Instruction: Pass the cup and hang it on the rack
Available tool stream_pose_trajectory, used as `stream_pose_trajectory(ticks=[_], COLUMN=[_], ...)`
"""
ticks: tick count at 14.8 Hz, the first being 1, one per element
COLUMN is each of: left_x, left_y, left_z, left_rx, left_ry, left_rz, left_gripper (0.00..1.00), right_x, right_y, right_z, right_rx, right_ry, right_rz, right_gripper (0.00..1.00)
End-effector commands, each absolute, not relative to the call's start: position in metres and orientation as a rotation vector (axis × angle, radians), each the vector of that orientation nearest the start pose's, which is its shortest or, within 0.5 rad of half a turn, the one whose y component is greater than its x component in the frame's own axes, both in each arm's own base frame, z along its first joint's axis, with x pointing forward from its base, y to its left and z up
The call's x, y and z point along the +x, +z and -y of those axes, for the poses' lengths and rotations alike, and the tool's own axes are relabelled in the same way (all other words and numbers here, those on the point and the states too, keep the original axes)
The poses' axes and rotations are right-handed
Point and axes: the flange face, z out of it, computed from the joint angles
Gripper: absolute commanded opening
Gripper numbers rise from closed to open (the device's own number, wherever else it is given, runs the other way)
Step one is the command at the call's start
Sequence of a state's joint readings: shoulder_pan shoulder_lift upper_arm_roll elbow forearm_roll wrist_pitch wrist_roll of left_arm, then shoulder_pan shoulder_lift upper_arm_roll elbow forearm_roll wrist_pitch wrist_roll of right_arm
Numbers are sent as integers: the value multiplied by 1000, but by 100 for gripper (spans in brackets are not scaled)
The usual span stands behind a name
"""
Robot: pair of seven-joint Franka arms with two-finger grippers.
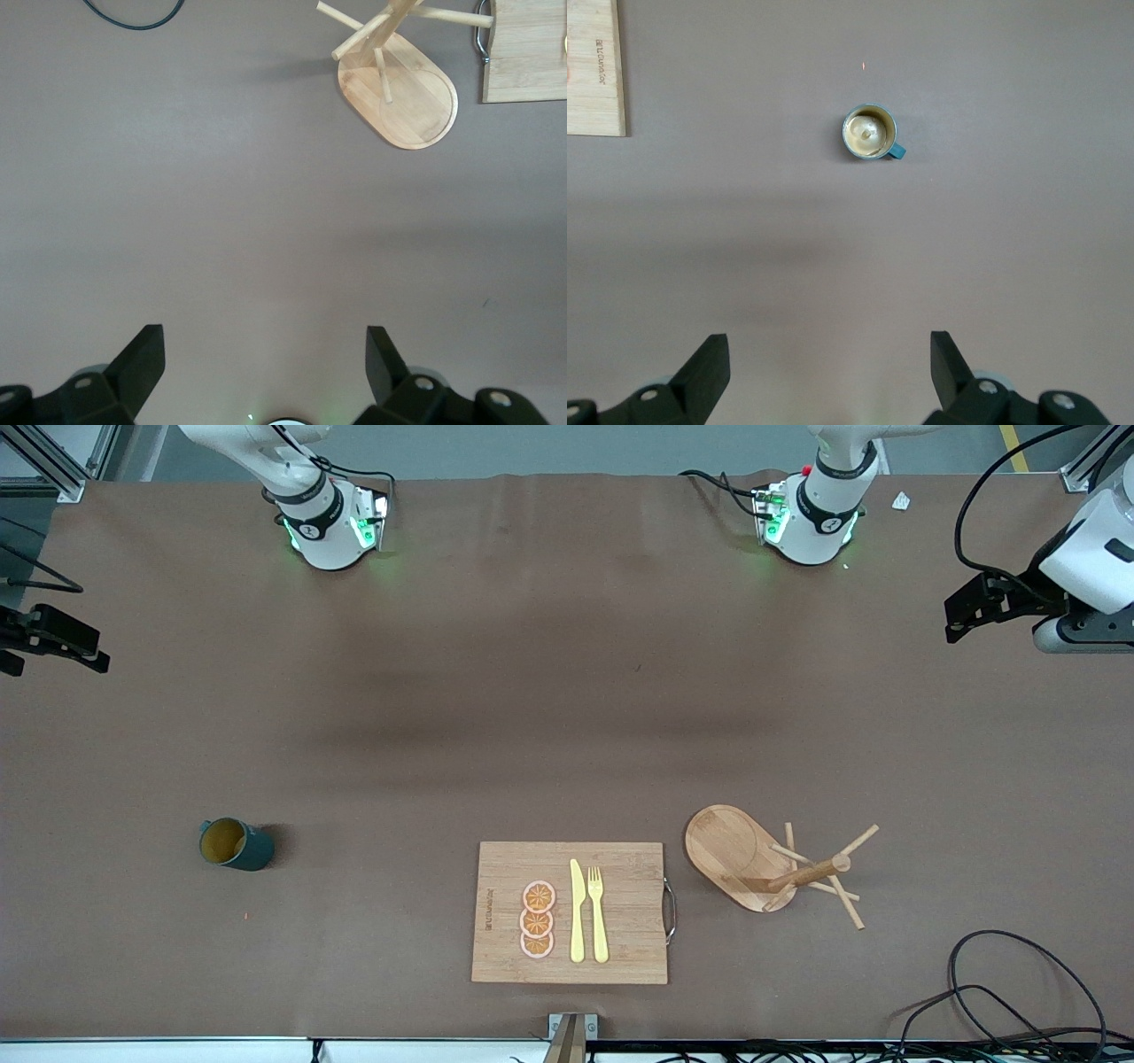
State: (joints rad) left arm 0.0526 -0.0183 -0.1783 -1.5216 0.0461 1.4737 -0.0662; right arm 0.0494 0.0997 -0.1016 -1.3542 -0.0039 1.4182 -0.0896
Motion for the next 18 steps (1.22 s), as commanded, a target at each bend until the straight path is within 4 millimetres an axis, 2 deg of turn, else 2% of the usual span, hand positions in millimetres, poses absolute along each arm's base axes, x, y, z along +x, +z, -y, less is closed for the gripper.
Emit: stream_pose_trajectory(ticks=[1,16,18], left_x=[538,544,550], left_y=[655,662,656], left_z=[66,80,81], left_rx=[-3079,-3090,-3093], left_ry=[24,-11,-18], left_rz=[-88,-137,-135], left_gripper=[100,100,100], right_x=[562,563,564], right_y=[662,661,661], right_z=[26,28,28], right_rx=[-3153,-3164,-3165], right_ry=[56,53,45], right_rz=[38,38,33], right_gripper=[100,100,100])
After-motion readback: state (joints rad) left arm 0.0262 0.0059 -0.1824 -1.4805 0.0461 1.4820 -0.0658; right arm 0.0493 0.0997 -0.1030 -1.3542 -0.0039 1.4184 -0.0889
